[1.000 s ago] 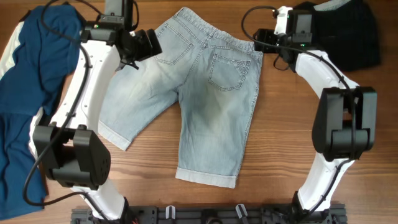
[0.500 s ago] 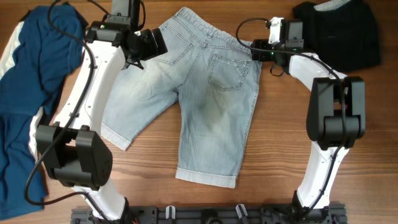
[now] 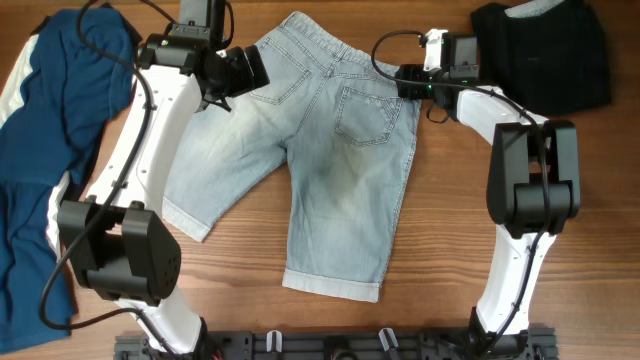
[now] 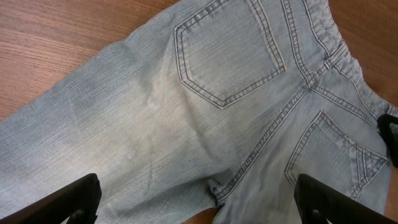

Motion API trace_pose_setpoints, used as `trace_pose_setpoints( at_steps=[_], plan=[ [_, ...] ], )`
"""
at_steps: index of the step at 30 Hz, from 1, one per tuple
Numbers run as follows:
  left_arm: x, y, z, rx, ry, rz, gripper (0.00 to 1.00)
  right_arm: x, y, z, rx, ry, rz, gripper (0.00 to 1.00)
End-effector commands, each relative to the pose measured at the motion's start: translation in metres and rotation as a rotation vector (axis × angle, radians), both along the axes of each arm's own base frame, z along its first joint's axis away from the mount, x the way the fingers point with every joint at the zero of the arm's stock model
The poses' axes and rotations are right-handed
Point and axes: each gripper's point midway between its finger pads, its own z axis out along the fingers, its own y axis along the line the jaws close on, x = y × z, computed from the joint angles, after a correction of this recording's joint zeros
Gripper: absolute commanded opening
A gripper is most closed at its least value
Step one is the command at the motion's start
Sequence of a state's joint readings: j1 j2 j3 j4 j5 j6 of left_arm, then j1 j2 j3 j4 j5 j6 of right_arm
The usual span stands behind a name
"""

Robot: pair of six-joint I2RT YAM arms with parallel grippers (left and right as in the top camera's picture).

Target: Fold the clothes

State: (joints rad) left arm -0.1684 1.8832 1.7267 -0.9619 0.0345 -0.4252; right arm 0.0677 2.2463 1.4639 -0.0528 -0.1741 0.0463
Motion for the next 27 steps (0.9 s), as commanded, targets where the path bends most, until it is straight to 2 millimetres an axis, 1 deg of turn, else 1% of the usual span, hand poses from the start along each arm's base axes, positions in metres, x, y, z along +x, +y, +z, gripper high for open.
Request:
trace_pose_setpoints(
  at_steps=[1, 3, 4, 6, 7, 8, 9, 13, 15, 16, 17, 19, 20, 22, 23, 24, 26, 27],
  plan=[
    [0.001, 0.0, -0.006, -0.003, 0.015, 0.008, 1.0, -0.003, 0.0, -0.028, 0.003, 0.053, -0.021, 0.56],
    [0.001, 0.0, -0.006, -0.003, 0.015, 0.008, 1.0, -0.005, -0.001, -0.03, 0.009, 0.067, -0.033, 0.34],
    [0.001, 0.0, -0.006, -0.003, 0.014, 0.008, 1.0, -0.005, -0.002, -0.029, 0.012, 0.069, -0.053, 0.29],
    [0.001, 0.0, -0.006, -0.003, 0.014, 0.008, 1.0, -0.003, -0.008, -0.021, 0.016, 0.062, -0.094, 0.18],
    [0.001, 0.0, -0.006, -0.003, 0.014, 0.008, 1.0, -0.002, -0.011, -0.015, 0.012, 0.055, -0.109, 0.13],
    [0.001, 0.0, -0.006, -0.003, 0.014, 0.008, 1.0, -0.001, -0.016, -0.004, 0.002, 0.041, -0.124, 0.07],
    [0.001, 0.0, -0.006, -0.003, 0.014, 0.008, 1.0, 0.0, -0.022, 0.006, -0.009, 0.03, -0.14, 0.04],
    [0.001, 0.0, -0.006, -0.003, 0.014, 0.008, 1.0, -0.005, -0.06, 0.06, -0.084, -0.019, -0.251, 0.04],
    [0.002, -0.001, -0.006, -0.003, 0.013, 0.008, 1.0, -0.016, -0.084, 0.086, -0.107, -0.019, -0.308, 0.04],
    [0.002, -0.001, -0.006, -0.003, 0.013, 0.008, 1.0, -0.021, -0.094, 0.093, -0.106, -0.009, -0.326, 0.04],
    [0.002, -0.001, -0.006, -0.003, 0.013, 0.008, 1.0, -0.029, -0.105, 0.097, -0.095, 0.014, -0.356, 0.04],
    [0.002, -0.001, -0.006, -0.003, 0.013, 0.008, 1.0, -0.045, -0.12, 0.094, -0.084, 0.073, -0.392, 0.04],
    [0.002, -0.001, -0.006, -0.003, 0.013, 0.008, 1.0, -0.053, -0.127, 0.089, -0.076, 0.114, -0.418, 0.04],
    [0.002, -0.001, -0.006, -0.003, 0.013, 0.008, 1.0, -0.07, -0.132, 0.077, -0.054, 0.199, -0.429, 0.04],
    [0.002, -0.001, -0.006, -0.003, 0.013, 0.008, 1.0, -0.077, -0.131, 0.073, -0.041, 0.234, -0.423, 0.06],
    [0.002, -0.001, -0.006, -0.003, 0.013, 0.008, 1.0, -0.085, -0.127, 0.069, -0.025, 0.27, -0.411, 0.21],
    [0.001, 0.0, -0.006, -0.003, 0.014, 0.008, 1.0, -0.088, -0.122, 0.07, -0.005, 0.286, -0.392, 0.64],
    [0.001, 0.0, -0.006, -0.003, 0.015, 0.008, 1.0, -0.088, -0.118, 0.072, 0.007, 0.285, -0.375, 0.75]
  ],
)
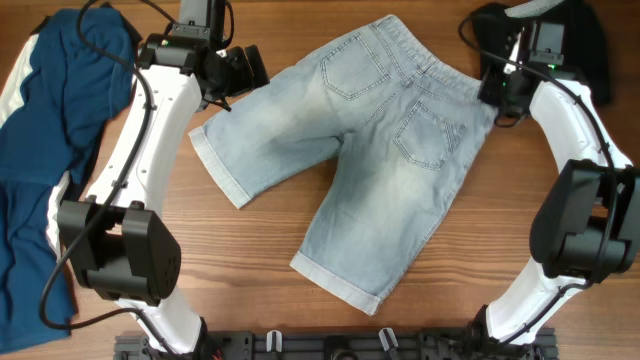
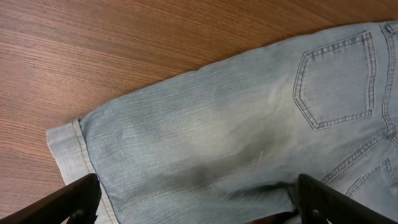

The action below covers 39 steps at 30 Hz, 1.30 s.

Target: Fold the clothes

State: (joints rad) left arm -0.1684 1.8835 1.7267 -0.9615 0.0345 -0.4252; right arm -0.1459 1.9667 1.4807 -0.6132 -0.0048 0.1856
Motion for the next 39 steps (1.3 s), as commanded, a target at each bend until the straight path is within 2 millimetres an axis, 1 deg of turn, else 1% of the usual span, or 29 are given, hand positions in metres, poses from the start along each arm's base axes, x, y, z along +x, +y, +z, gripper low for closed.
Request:
trace_pose_setpoints(
  at_steps=[1, 2, 4, 5, 7, 9, 10, 11, 12, 14, 16, 19, 22, 24, 25, 29, 30, 31, 33, 34, 38, 39],
  plan=[
    [0.0, 0.0, -0.007, -0.002, 0.017, 0.008, 1.0, 0.002, 0.026, 0.011, 0.089, -0.024, 0.079, 0.84],
    [-0.001, 0.0, -0.007, -0.002, 0.022, 0.008, 1.0, 0.005, 0.033, 0.019, 0.111, -0.05, 0.124, 0.88],
    [-0.003, 0.0, -0.009, 0.001, 0.035, 0.007, 1.0, 0.019, 0.051, 0.047, 0.143, -0.134, 0.253, 0.9],
    [-0.004, 0.001, -0.011, 0.003, 0.044, 0.007, 1.0, 0.027, 0.059, 0.063, 0.147, -0.184, 0.316, 0.93],
    [-0.006, 0.001, -0.018, 0.006, 0.062, 0.008, 1.0, 0.048, 0.068, 0.097, 0.114, -0.281, 0.372, 0.96],
    [-0.007, 0.001, -0.028, 0.009, 0.087, 0.009, 1.0, 0.071, 0.075, 0.131, 0.045, -0.407, 0.405, 0.96],
    [-0.007, 0.001, -0.034, 0.012, 0.1, 0.009, 1.0, 0.08, 0.079, 0.141, 0.02, -0.456, 0.411, 0.96],
    [-0.008, 0.001, -0.039, 0.014, 0.112, 0.008, 1.0, 0.086, 0.083, 0.148, 0.004, -0.494, 0.419, 0.96],
    [-0.008, 0.001, -0.045, 0.016, 0.127, 0.008, 1.0, 0.092, 0.089, 0.15, -0.007, -0.52, 0.438, 0.96],
    [-0.009, 0.001, -0.055, 0.02, 0.151, 0.009, 1.0, 0.097, 0.098, 0.147, -0.015, -0.533, 0.465, 0.96],
    [-0.013, 0.002, -0.065, 0.024, 0.192, 0.019, 1.0, 0.098, 0.11, 0.133, -0.01, -0.508, 0.492, 0.96],
    [-0.025, 0.005, -0.08, 0.035, 0.269, 0.029, 0.98, 0.096, 0.122, 0.109, 0.004, -0.449, 0.519, 0.96],
    [-0.039, 0.007, -0.092, 0.043, 0.345, 0.05, 0.85, 0.095, 0.127, 0.092, 0.018, -0.409, 0.524, 0.96],
    [-0.045, 0.006, -0.099, 0.035, 0.373, 0.055, 0.68, 0.095, 0.127, 0.09, 0.025, -0.401, 0.518, 0.96],
    [-0.048, 0.002, -0.103, 0.014, 0.386, 0.049, 0.56, 0.095, 0.127, 0.089, 0.026, -0.4, 0.516, 0.96],
    [-0.057, -0.018, -0.123, -0.091, 0.41, 0.013, 0.31, 0.095, 0.126, 0.089, 0.032, -0.4, 0.507, 0.96],
    [-0.06, -0.027, -0.131, -0.128, 0.409, -0.005, 0.27, 0.094, 0.126, 0.089, 0.032, -0.396, 0.507, 0.96],
    [-0.062, -0.031, -0.137, -0.142, 0.407, -0.014, 0.21, 0.094, 0.126, 0.088, 0.033, -0.394, 0.507, 0.96],
    [-0.064, -0.036, -0.148, -0.157, 0.399, -0.003, 0.15, 0.093, 0.126, 0.088, 0.034, -0.391, 0.507, 0.96],
    [-0.063, -0.037, -0.154, -0.162, 0.388, 0.002, 0.14, 0.093, 0.126, 0.088, 0.034, -0.39, 0.507, 0.96],
    [-0.061, -0.038, -0.167, -0.174, 0.358, 0.019, 0.11, 0.093, 0.126, 0.087, 0.046, -0.385, 0.492, 0.95],
    [-0.061, -0.038, -0.169, -0.175, 0.351, 0.018, 0.06, 0.093, 0.126, 0.087, 0.051, -0.384, 0.487, 0.94]
  ],
)
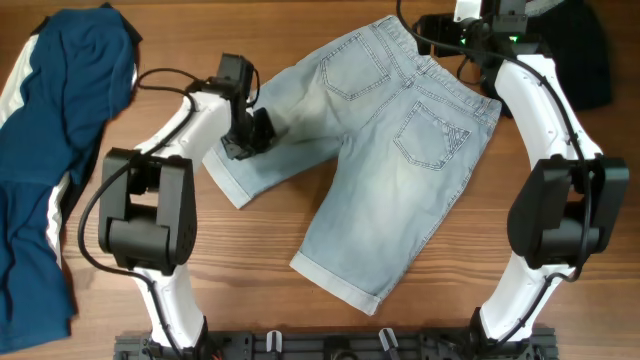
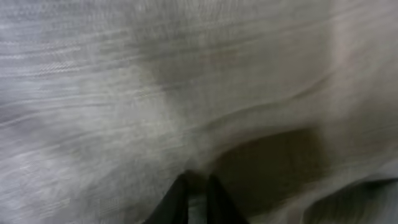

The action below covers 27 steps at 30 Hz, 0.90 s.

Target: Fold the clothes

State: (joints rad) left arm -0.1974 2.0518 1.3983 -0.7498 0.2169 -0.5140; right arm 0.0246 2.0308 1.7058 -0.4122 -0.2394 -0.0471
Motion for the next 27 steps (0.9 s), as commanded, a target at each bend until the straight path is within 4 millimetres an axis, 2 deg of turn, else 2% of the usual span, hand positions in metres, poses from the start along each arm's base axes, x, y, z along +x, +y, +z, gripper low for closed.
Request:
trace_pose_setpoints(
  at_steps=[1, 3, 6, 9, 13, 17, 20, 21, 22, 25, 27],
  plan=[
    [-0.006, -0.003, -0.015, -0.024, 0.022, 0.021, 0.04, 0.0, 0.003, -0.003, 0.027, 0.015, -0.004, 0.94],
    [-0.005, 0.0, -0.02, -0.008, 0.026, 0.025, 0.04, 0.0, 0.003, -0.003, 0.027, 0.015, -0.004, 0.94],
    [-0.004, 0.01, -0.04, 0.014, 0.047, 0.039, 0.04, -0.002, 0.003, -0.005, 0.027, 0.024, -0.004, 0.93],
    [-0.004, 0.027, -0.071, 0.021, 0.09, 0.075, 0.04, -0.005, 0.003, -0.008, 0.026, 0.042, -0.004, 0.93],
    [0.004, 0.055, -0.107, 0.025, 0.086, 0.092, 0.04, -0.008, 0.003, -0.011, 0.026, 0.061, -0.004, 0.92],
    [0.032, 0.098, -0.126, 0.068, -0.016, 0.159, 0.04, -0.01, 0.003, -0.013, 0.026, 0.072, -0.005, 0.92],
    [0.061, 0.118, -0.119, 0.078, -0.14, 0.151, 0.04, -0.01, 0.003, -0.013, 0.029, 0.073, -0.007, 0.92],
    [0.082, 0.132, -0.108, 0.107, -0.213, 0.155, 0.04, -0.01, 0.004, -0.013, 0.029, 0.072, -0.006, 0.92],
    [0.09, 0.136, -0.103, 0.12, -0.236, 0.156, 0.04, -0.01, 0.004, -0.013, 0.029, 0.071, -0.005, 0.92],
    [0.121, 0.143, -0.08, 0.15, -0.326, 0.119, 0.04, -0.01, 0.008, -0.013, 0.029, 0.07, 0.002, 0.92],
    [0.148, 0.149, -0.055, 0.182, -0.404, 0.11, 0.04, -0.009, 0.012, -0.012, 0.029, 0.065, 0.01, 0.92]
  ],
)
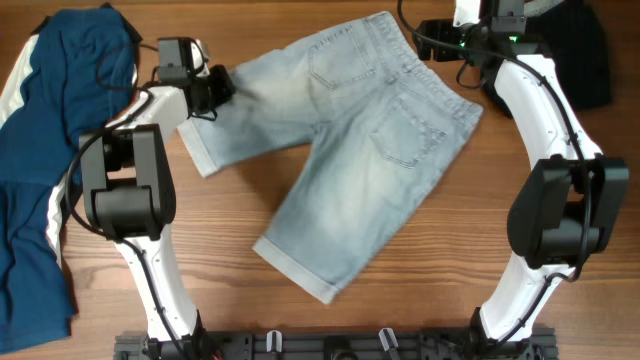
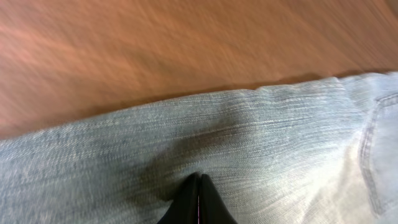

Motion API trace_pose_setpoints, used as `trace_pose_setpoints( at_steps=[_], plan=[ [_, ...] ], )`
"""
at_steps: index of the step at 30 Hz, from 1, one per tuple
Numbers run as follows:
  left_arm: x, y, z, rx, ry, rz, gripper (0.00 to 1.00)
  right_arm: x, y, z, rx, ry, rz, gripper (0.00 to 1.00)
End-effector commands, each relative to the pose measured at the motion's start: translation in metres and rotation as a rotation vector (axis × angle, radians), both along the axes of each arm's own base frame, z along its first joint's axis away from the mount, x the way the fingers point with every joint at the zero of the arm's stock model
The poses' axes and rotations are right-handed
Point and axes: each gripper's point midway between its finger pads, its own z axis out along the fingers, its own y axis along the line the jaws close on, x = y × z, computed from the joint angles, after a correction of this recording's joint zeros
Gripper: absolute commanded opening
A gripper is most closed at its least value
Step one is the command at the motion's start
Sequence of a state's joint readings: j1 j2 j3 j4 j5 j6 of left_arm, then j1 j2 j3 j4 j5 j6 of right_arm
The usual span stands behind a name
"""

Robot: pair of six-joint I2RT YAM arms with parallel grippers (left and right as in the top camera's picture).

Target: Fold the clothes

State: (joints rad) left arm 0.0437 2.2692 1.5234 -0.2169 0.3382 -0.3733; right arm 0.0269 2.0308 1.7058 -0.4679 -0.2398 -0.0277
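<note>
Light blue denim shorts (image 1: 370, 130) lie back pockets up, slanting across the table, waistband at the far right and legs toward the near left. My left gripper (image 1: 208, 90) is on the left leg near its cuff. In the left wrist view its fingertips (image 2: 199, 190) are pressed together, pinching the denim (image 2: 280, 143). My right gripper (image 1: 435, 33) sits at the far end of the waistband. The overhead view does not show how its jaws stand.
A dark blue garment with a white stripe (image 1: 50, 120) lies along the left edge. A black garment (image 1: 585, 50) is at the far right corner. Bare wood table (image 1: 520, 300) shows in front of the shorts.
My left gripper has moved up and to the left with the leg in it. The shorts' legs have swung left with it. The right arm is where it was.
First the shorts lay waist up, with the left gripper open over the seat and the right gripper at the waistband's right side. Then they lay further right and turned. Then the left gripper was shut on the left leg, and now that leg lies further left.
</note>
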Motion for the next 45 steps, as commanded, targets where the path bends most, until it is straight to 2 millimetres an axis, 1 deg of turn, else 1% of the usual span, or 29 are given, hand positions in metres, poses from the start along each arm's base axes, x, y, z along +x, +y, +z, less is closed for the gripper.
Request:
trace_pose_setpoints(
  at_steps=[1, 2, 3, 6, 7, 8, 9, 10, 11, 12, 16, 19, 20, 22, 25, 26, 27, 28, 31, 33, 34, 35, 38, 41, 42, 45],
  plan=[
    [0.011, 0.067, -0.035, 0.265, 0.043, 0.111, 0.04, 0.0, 0.014, -0.002, 0.017, 0.002, 0.025, 0.92],
    [0.025, 0.068, -0.019, 0.275, -0.005, 0.103, 0.04, 0.0, 0.017, -0.001, 0.017, -0.002, 0.03, 0.92],
    [0.036, 0.069, -0.006, 0.278, -0.039, 0.106, 0.04, 0.001, 0.02, -0.001, 0.017, -0.007, 0.035, 0.92],
    [0.061, 0.07, 0.032, 0.279, -0.116, 0.115, 0.06, 0.004, 0.029, 0.004, 0.015, -0.037, 0.055, 0.92],
    [0.066, 0.069, 0.042, 0.279, -0.128, 0.115, 0.13, 0.007, 0.032, 0.006, 0.015, -0.052, 0.061, 0.92],
    [0.07, 0.066, 0.053, 0.279, -0.134, 0.111, 0.24, 0.011, 0.034, 0.007, 0.015, -0.073, 0.065, 0.93],
    [0.071, 0.064, 0.058, 0.278, -0.133, 0.107, 0.42, 0.016, 0.036, 0.008, 0.017, -0.091, 0.067, 0.93],
    [0.071, 0.06, 0.066, 0.278, -0.127, 0.1, 0.53, 0.02, 0.036, 0.005, 0.018, -0.105, 0.067, 0.93],
    [0.069, 0.056, 0.071, 0.277, -0.115, 0.091, 0.74, 0.025, 0.037, 0.003, 0.022, -0.119, 0.068, 0.93],
    [0.066, 0.051, 0.078, 0.278, -0.1, 0.081, 0.87, 0.03, 0.039, -0.003, 0.027, -0.129, 0.073, 0.93],
    [0.046, 0.026, 0.115, 0.298, -0.055, 0.015, 1.0, 0.051, 0.046, -0.033, 0.052, -0.165, 0.099, 0.87],
    [0.028, 0.004, 0.148, 0.305, -0.056, -0.021, 1.0, 0.066, 0.051, -0.05, 0.079, -0.184, 0.1, 0.85],
    [0.019, -0.007, 0.16, 0.304, -0.056, -0.041, 1.0, 0.072, 0.053, -0.056, 0.089, -0.183, 0.1, 0.85],
    [0.004, -0.028, 0.177, 0.301, -0.053, -0.077, 1.0, 0.081, 0.058, -0.066, 0.111, -0.172, 0.119, 0.84],
    [-0.014, -0.054, 0.19, 0.298, -0.042, -0.124, 1.0, 0.085, 0.065, -0.08, 0.146, -0.136, 0.135, 0.84],
    [-0.019, -0.059, 0.19, 0.296, -0.029, -0.123, 1.0, 0.083, 0.066, -0.085, 0.15, -0.116, 0.139, 0.84],
    [-0.026, -0.065, 0.189, 0.298, -0.003, -0.107, 1.0, 0.076, 0.065, -0.097, 0.147, -0.065, 0.137, 0.84],
    [-0.029, -0.068, 0.187, 0.302, 0.011, -0.106, 1.0, 0.07, 0.064, -0.104, 0.142, -0.03, 0.138, 0.84],
    [-0.036, -0.067, 0.183, 0.304, 0.051, -0.068, 1.0, 0.05, 0.063, -0.124, 0.111, 0.077, 0.161, 0.84],
    [-0.037, -0.065, 0.183, 0.305, 0.056, -0.064, 1.0, 0.034, 0.058, -0.14, 0.073, 0.155, 0.174, 0.85],
    [-0.036, -0.064, 0.183, 0.308, 0.055, -0.06, 1.0, 0.027, 0.054, -0.15, 0.047, 0.198, 0.169, 0.87],
    [-0.036, -0.064, 0.183, 0.311, 0.054, -0.059, 1.0, 0.023, 0.05, -0.156, 0.029, 0.223, 0.154, 0.87],
    [-0.036, -0.063, 0.183, 0.314, 0.053, -0.056, 1.0, 0.017, 0.035, -0.17, -0.042, 0.271, 0.094, 0.87],
    [-0.036, -0.063, 0.183, 0.316, 0.053, -0.056, 1.0, 0.014, 0.004, -0.178, -0.158, 0.311, -0.05, 0.88],
    [-0.036, -0.063, 0.183, 0.316, 0.053, -0.056, 1.0, 0.011, -0.009, -0.18, -0.217, 0.328, -0.103, 0.88],
    [-0.036, -0.063, 0.183, 0.316, 0.053, -0.056, 1.0, -0.002, -0.038, -0.185, -0.343, 0.384, -0.193, 0.9]
  ],
)
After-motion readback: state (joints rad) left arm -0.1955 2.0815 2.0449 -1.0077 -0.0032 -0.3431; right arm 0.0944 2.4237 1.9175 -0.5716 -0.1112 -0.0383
